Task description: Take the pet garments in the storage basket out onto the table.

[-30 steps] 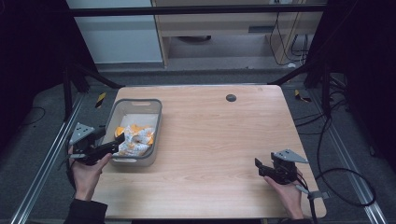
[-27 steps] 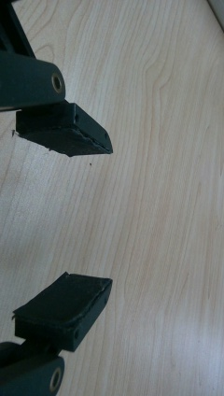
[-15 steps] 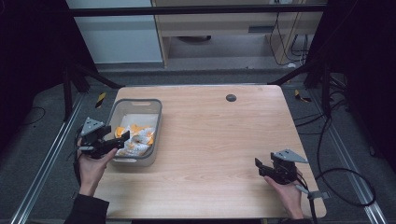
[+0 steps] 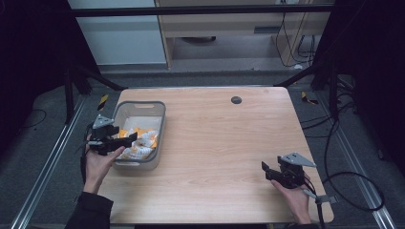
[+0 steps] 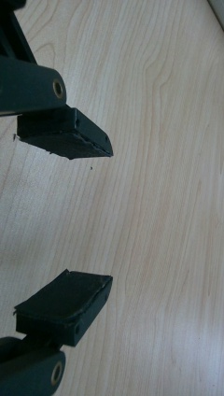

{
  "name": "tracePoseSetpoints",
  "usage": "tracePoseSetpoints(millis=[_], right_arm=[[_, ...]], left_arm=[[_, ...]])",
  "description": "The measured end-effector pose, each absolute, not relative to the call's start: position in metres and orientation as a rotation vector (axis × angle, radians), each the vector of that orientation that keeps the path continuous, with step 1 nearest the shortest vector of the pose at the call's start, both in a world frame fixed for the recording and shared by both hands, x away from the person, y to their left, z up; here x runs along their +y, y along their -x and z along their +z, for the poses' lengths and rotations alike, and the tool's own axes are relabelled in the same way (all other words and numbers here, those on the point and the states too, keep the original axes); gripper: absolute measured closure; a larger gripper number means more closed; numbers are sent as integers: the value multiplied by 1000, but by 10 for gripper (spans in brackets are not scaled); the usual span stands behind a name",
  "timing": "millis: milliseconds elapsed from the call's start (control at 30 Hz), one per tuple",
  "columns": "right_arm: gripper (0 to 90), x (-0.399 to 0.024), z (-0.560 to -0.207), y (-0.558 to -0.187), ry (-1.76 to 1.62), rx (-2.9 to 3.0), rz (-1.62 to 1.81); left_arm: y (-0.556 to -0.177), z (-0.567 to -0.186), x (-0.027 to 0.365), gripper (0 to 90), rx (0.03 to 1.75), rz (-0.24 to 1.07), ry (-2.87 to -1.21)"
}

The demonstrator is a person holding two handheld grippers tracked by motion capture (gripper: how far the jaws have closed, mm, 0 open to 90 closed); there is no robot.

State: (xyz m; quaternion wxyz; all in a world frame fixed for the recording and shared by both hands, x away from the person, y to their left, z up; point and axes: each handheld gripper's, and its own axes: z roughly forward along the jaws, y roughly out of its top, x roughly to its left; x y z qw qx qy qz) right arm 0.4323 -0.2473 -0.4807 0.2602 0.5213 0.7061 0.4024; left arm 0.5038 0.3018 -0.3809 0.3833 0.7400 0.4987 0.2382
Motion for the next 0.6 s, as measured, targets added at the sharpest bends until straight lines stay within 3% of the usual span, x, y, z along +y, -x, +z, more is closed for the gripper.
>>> tracePoseSetpoints(millis=[600], right_arm=[[321, -247, -480, -431, -1416, 1912, 1092]], left_arm=[[-516, -384, 301, 230, 1293, 562, -2054]])
